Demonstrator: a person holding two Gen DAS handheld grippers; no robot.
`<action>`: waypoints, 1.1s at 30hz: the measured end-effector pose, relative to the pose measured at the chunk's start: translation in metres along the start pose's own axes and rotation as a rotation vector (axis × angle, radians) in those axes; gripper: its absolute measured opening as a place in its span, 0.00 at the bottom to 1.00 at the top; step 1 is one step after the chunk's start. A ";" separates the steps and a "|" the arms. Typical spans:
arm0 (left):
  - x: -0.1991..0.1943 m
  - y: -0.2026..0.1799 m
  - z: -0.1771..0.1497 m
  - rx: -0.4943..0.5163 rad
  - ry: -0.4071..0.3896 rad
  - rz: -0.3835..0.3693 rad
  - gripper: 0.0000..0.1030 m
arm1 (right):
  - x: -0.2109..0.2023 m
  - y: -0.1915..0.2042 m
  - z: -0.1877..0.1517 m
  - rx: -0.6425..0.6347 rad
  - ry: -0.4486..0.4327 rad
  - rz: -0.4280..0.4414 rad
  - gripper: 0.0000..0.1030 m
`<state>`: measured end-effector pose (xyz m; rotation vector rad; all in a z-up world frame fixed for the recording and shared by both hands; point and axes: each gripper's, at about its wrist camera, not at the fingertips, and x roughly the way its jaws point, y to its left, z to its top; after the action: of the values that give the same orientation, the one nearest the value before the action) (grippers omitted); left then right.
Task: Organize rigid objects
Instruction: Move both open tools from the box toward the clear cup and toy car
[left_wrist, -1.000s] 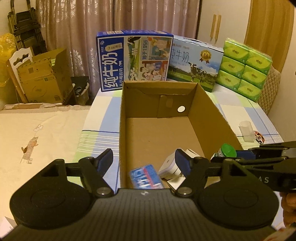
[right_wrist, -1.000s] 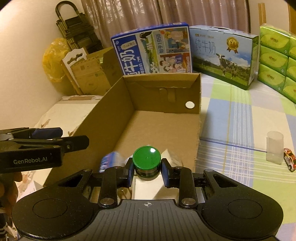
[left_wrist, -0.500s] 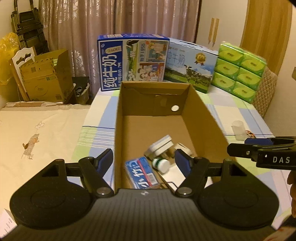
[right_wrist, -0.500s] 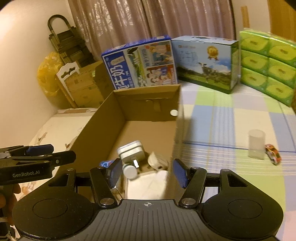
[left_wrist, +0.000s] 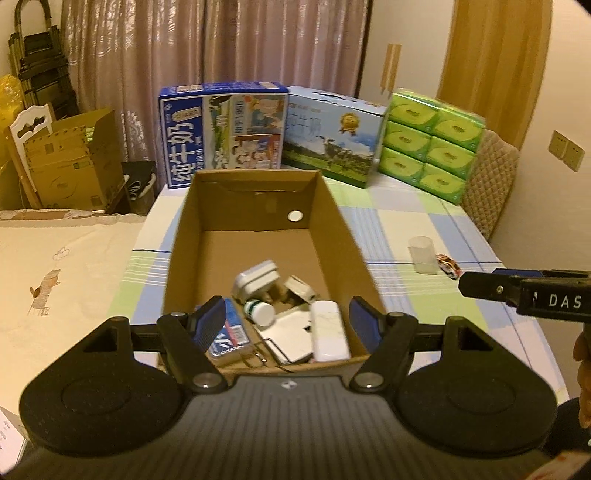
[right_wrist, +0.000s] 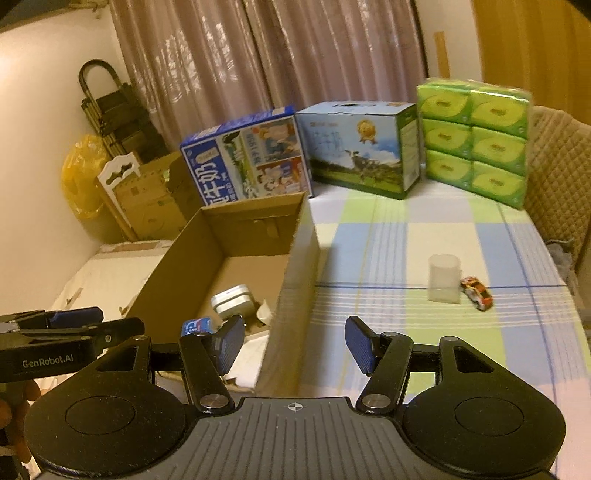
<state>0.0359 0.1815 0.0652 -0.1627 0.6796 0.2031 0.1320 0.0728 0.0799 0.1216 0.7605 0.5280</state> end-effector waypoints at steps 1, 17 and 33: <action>-0.001 -0.004 -0.001 0.004 0.000 -0.004 0.68 | -0.004 -0.003 -0.001 0.004 -0.003 -0.004 0.56; -0.005 -0.064 -0.004 0.077 -0.001 -0.071 0.68 | -0.055 -0.053 -0.013 0.076 -0.040 -0.079 0.56; 0.028 -0.117 -0.001 0.116 0.000 -0.137 0.68 | -0.079 -0.120 -0.034 0.161 -0.063 -0.152 0.56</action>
<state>0.0848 0.0718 0.0565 -0.0971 0.6753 0.0324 0.1107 -0.0725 0.0697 0.2267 0.7433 0.3166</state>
